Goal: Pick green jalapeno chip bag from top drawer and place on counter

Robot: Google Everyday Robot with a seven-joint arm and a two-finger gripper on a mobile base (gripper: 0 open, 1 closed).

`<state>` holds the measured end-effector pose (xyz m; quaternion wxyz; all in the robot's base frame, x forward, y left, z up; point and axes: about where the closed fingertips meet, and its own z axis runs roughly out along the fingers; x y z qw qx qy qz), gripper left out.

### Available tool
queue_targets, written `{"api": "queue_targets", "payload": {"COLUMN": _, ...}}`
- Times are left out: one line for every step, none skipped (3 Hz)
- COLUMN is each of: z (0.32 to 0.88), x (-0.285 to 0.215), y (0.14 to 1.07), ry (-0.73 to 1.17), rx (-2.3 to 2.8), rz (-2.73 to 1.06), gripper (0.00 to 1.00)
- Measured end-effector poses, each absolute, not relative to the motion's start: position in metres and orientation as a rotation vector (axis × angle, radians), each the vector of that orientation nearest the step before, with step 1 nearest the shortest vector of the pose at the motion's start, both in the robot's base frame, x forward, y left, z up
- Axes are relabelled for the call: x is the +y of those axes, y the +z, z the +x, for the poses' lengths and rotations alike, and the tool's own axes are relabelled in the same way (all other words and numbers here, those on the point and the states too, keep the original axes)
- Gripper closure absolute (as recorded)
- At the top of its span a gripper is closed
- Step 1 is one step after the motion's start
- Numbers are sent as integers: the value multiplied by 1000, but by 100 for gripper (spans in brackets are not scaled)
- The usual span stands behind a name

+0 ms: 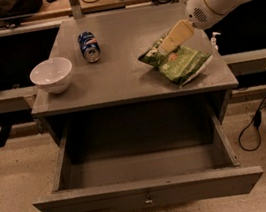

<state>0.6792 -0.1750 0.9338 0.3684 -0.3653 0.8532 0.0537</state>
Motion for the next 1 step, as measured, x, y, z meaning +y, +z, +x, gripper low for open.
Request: {"api": "queue_targets", "payload": {"z": 679, "x": -175, "y": 934, "ry": 138, "rx": 2191, "rz": -938, "gripper": 0}}
